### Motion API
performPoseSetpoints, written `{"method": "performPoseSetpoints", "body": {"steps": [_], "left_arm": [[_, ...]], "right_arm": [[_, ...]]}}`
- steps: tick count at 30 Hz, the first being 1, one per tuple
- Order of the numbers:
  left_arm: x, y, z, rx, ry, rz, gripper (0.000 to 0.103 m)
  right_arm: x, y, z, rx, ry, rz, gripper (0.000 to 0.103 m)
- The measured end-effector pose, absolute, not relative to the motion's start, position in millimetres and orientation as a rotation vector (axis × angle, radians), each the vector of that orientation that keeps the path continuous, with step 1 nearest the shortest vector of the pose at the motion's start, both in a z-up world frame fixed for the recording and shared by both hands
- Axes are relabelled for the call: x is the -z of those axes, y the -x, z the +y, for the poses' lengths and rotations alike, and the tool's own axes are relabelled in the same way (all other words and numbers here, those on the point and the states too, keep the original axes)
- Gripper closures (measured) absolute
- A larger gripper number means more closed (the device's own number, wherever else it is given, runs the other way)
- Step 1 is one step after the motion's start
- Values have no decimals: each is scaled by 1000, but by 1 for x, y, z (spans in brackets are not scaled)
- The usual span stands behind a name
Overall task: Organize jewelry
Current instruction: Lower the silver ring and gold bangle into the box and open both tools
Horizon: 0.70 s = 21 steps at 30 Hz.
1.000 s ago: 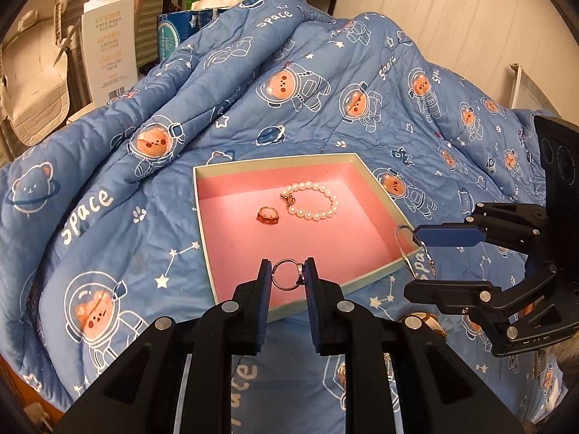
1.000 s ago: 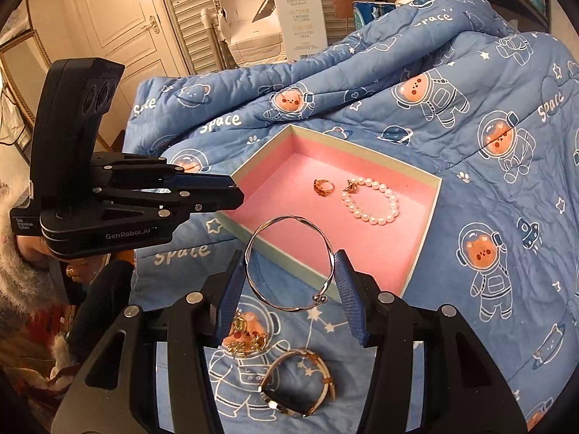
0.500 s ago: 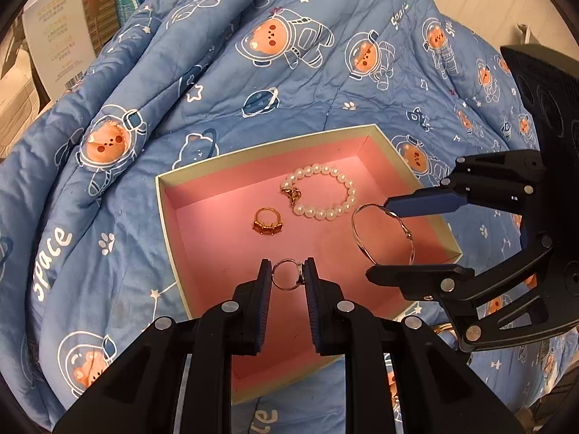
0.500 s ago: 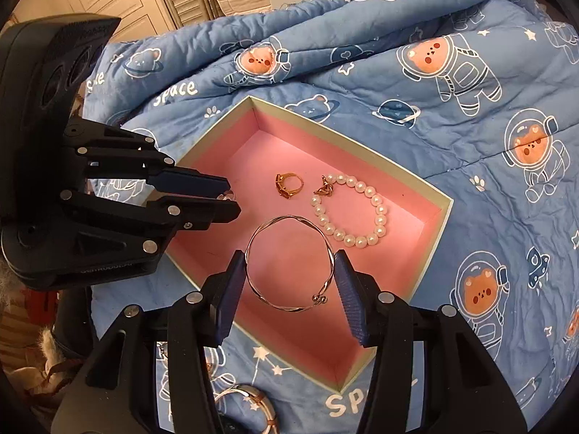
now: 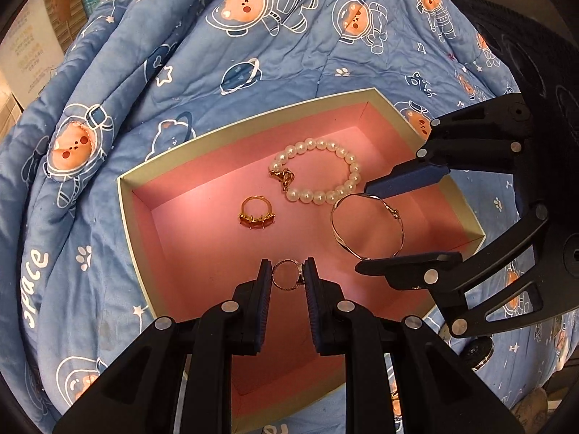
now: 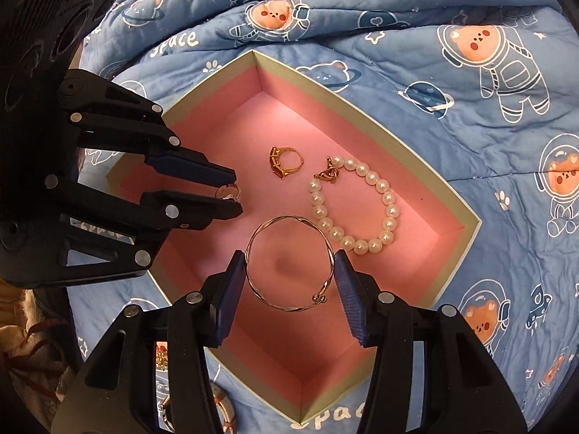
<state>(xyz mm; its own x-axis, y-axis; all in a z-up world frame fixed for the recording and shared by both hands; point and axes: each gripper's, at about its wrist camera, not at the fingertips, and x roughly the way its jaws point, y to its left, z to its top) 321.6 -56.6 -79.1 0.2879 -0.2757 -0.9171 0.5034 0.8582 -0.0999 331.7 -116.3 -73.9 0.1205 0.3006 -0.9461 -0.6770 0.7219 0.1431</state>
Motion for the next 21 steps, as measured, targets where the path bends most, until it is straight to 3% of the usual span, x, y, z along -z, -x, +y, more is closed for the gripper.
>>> {"method": "performPoseSetpoints", "body": {"steps": [10,14,16,17,20,21], "left_arm": [[81,-322,-60,526,-238,1162,84],[75,-322,-59,514,-244,1138,63],[71,-322,-58,514,-239,1125,62],[69,-323,-57,515,-236,1122,61],[63,-323,-54,513,-226,1106,56],[60,-323,-52,511,-220,1098,55]], "right_arm": [[82,-330,-118,-743,399,1268,53],[85,-330,-118,-735,412,1263,52],[86,-331,-115,-733,407,1258,52],[87,-330,-115,-732,402,1257,51],[83,-327,-116,-727,389,1235,31],[81,-326,-116,-729,386,1223,31]]}}
